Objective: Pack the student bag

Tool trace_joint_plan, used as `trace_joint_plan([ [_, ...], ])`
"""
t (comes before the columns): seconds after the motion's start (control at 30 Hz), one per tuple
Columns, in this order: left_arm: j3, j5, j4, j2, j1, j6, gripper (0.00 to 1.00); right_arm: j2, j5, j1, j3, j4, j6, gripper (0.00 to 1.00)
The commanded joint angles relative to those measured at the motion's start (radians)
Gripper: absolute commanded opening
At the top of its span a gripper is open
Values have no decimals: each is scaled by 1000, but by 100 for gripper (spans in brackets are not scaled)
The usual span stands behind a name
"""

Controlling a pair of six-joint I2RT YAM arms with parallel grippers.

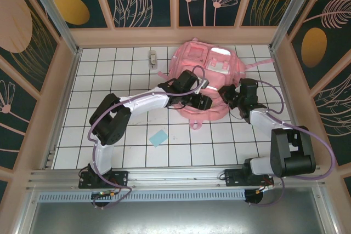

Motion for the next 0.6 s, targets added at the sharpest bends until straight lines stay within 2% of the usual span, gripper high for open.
trace_joint_plan([
  [0.0, 65, -130, -82, 23, -5, 60, 58, -34, -14, 22, 44, 26, 4, 0],
  [0.1, 123, -270, -173, 73, -23, 110, 57, -29, -22, 35, 48, 40, 19, 0],
  [0.2, 165, -359, -237, 118, -29, 127, 55, -30, -20, 47, 59, 34, 21, 0],
  [0.4, 238, -476, -307, 188, -53, 156, 52, -35, -25, 60, 68, 49, 40, 0],
  [0.47, 250, -524, -320, 203, -55, 145, 45, -38, -23, 62, 72, 44, 38, 0],
  [0.57, 235, -539, -297, 187, -56, 126, 18, -44, -13, 60, 76, 28, 24, 0],
])
